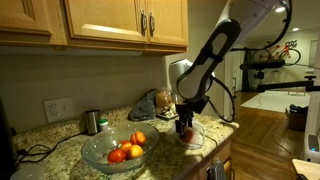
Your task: Take one peach from the plastic and put it in the glass bowl
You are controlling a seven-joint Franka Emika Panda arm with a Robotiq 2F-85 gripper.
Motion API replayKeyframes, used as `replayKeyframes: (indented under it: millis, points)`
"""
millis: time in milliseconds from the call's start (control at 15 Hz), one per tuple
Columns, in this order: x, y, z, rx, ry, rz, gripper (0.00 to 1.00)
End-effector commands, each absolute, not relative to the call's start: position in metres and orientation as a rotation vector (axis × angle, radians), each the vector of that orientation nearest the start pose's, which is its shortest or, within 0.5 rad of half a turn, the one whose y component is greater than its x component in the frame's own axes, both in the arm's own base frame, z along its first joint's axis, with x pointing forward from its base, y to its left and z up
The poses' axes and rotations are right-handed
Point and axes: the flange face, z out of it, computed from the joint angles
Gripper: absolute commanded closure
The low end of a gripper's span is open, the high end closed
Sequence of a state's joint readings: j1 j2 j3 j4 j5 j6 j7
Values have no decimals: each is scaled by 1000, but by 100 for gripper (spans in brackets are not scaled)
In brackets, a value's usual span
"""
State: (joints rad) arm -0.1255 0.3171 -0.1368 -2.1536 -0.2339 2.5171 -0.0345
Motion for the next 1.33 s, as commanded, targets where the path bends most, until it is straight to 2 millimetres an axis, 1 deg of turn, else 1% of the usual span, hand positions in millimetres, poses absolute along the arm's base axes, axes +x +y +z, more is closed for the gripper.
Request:
replayKeyframes:
  millis: [0,467,933,1267]
  points:
    - [566,-139,263,-3321,23,32,0]
    - [577,-123,276,-3330,-12,45,0]
    - [576,-124,275,-3323,1,112,0]
    - [576,-126,265,-3311,1,149,0]
